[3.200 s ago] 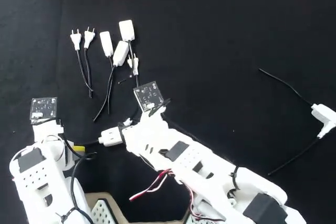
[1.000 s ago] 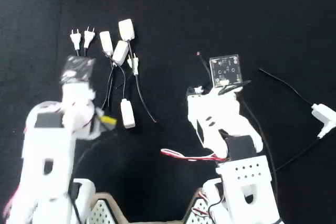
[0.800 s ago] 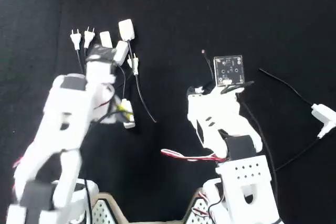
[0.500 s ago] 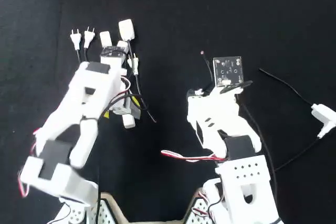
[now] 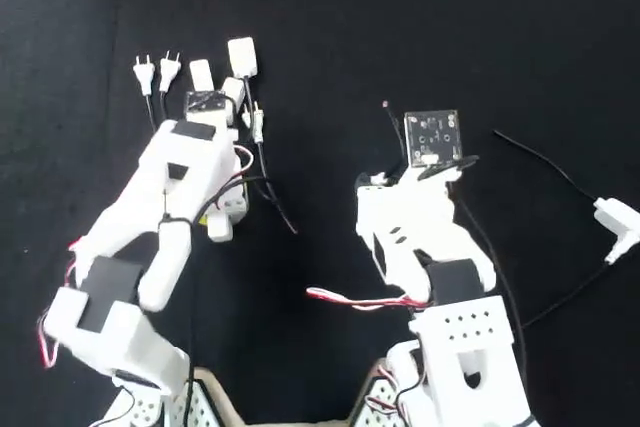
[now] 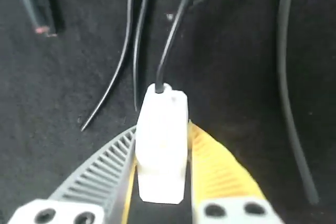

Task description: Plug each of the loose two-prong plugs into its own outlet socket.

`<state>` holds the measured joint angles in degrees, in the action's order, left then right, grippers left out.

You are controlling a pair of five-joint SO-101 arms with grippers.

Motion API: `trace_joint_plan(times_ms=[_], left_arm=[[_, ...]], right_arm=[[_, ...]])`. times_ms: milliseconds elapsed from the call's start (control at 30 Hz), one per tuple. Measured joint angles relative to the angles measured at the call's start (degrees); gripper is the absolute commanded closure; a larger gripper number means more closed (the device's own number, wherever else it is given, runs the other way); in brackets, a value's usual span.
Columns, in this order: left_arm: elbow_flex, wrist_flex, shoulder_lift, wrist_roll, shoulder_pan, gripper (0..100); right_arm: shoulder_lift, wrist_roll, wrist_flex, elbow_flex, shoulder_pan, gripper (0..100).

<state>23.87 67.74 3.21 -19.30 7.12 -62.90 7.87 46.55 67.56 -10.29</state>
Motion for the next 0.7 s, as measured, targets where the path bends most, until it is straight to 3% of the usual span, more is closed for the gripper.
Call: trace_joint_plan(times_ms=[200, 367, 700], left_arm=[[3.3, -1.6, -8.2, -4.1, 1.6, 97], [10.5, -7.2, -17.6, -13.9, -4.8, 97], [26.5, -9.8, -47.8, -14.6, -6.0, 94]], right_arm=[[0.0, 0.0, 0.0, 0.0, 0.0, 98.6], [0.0, 0.0, 0.0, 0.8, 0.0, 98.6], [0.0, 0.0, 0.0, 0.9, 0.0, 98.6]])
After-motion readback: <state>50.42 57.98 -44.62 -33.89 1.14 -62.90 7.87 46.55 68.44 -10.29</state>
